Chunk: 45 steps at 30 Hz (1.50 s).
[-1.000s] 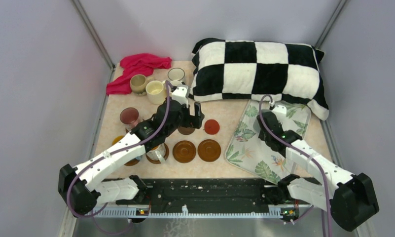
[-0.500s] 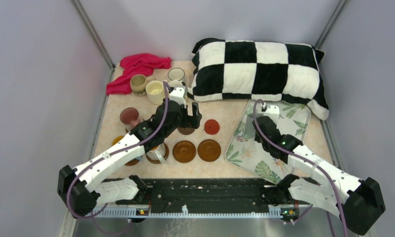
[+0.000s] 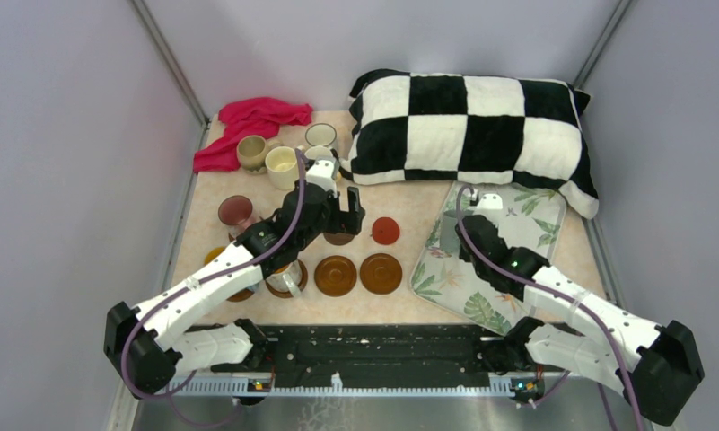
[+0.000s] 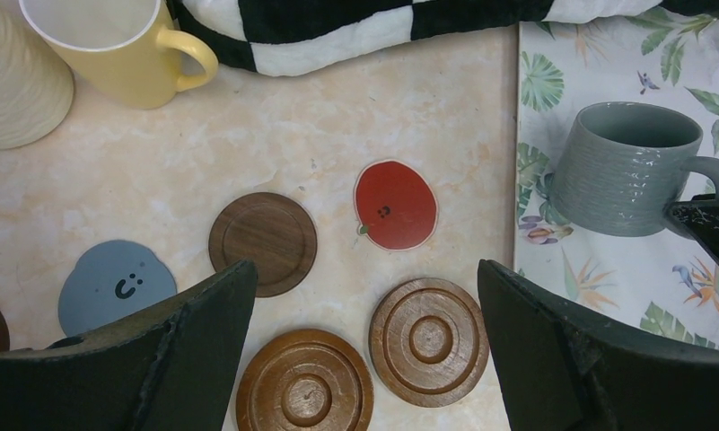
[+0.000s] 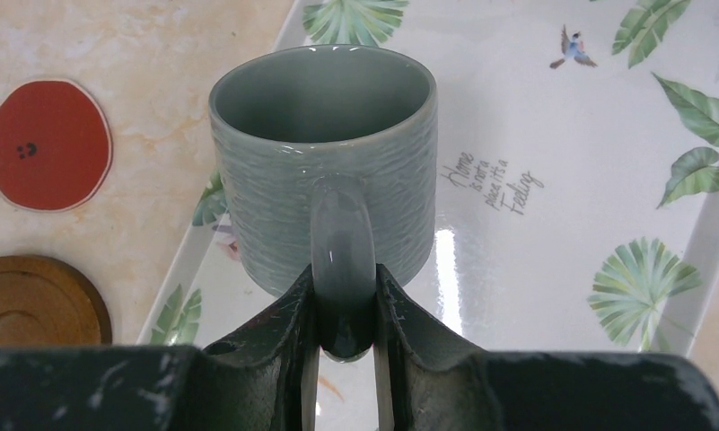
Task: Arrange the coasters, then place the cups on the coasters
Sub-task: Place the cup on the tray.
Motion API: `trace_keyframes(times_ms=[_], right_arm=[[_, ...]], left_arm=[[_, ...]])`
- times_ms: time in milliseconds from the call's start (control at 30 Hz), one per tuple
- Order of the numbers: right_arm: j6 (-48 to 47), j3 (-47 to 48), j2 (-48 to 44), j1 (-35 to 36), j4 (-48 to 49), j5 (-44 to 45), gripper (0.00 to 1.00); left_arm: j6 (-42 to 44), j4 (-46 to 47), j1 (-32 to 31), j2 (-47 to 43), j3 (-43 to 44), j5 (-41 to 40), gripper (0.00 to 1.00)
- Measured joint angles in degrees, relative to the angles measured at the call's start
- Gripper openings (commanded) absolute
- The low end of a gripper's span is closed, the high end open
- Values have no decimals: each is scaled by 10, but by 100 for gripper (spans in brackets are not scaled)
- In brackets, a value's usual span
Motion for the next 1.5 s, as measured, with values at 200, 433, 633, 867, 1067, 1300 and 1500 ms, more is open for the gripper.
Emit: trace_keyframes(times_ms=[200,433,633,867,1067,1300,1500], right_arm=[[42,0,5,7,3,-26,0],[85,-1,21,18,11,-61,12],[102,-9,25,24,7,-71,24],[110,-21,33,33,-11,-88,31],[117,-33,44,34,-26,-97,38],[118,-35,50,34,-28,-96,45],[118,-34,90,34,-29,-97,38]], left_arm=[[0,-5,0,0,-1,0,99],[-4,-5,1,0,-4,2,99],[-7,-5,3,0,-10,2,99],[-9,-4,6,0,-14,5,99],[-9,-4,9,-2,-20,7,99],[-9,-4,12,-4,-21,7,99],[-10,-4,13,-4,-21,9,99]])
